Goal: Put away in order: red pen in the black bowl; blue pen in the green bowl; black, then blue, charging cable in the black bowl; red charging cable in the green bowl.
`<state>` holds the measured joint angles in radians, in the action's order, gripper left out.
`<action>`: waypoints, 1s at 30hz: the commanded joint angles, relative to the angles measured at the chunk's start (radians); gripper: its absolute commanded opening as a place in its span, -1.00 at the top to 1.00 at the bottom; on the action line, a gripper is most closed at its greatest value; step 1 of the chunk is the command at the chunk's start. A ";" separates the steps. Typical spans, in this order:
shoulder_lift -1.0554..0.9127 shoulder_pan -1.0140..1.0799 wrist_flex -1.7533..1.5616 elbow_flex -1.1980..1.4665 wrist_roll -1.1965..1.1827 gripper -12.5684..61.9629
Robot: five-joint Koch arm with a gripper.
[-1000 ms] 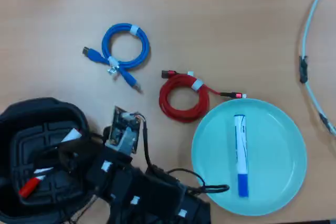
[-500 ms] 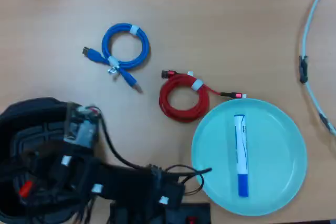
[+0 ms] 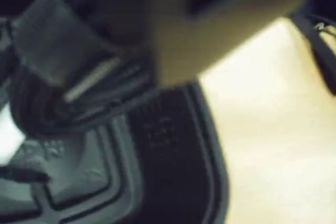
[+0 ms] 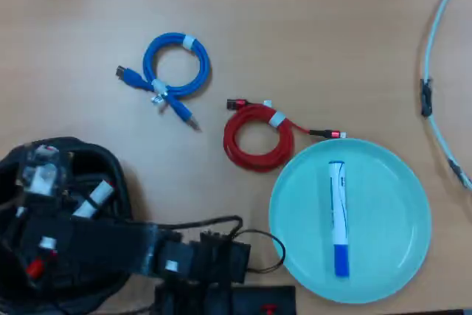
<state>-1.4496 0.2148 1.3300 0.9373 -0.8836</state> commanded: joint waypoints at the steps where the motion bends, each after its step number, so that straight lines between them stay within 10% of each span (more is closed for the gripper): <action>1: 0.035 -0.008 -0.112 -0.006 0.002 0.84; 9: 0.098 -0.012 -0.112 0.141 0.002 0.78; 23: 0.097 -0.043 0.046 0.170 -0.003 -0.76; 30: 0.083 -0.075 0.137 0.158 -0.037 -0.88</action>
<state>-1.3438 0.1595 1.4511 1.1443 -0.9004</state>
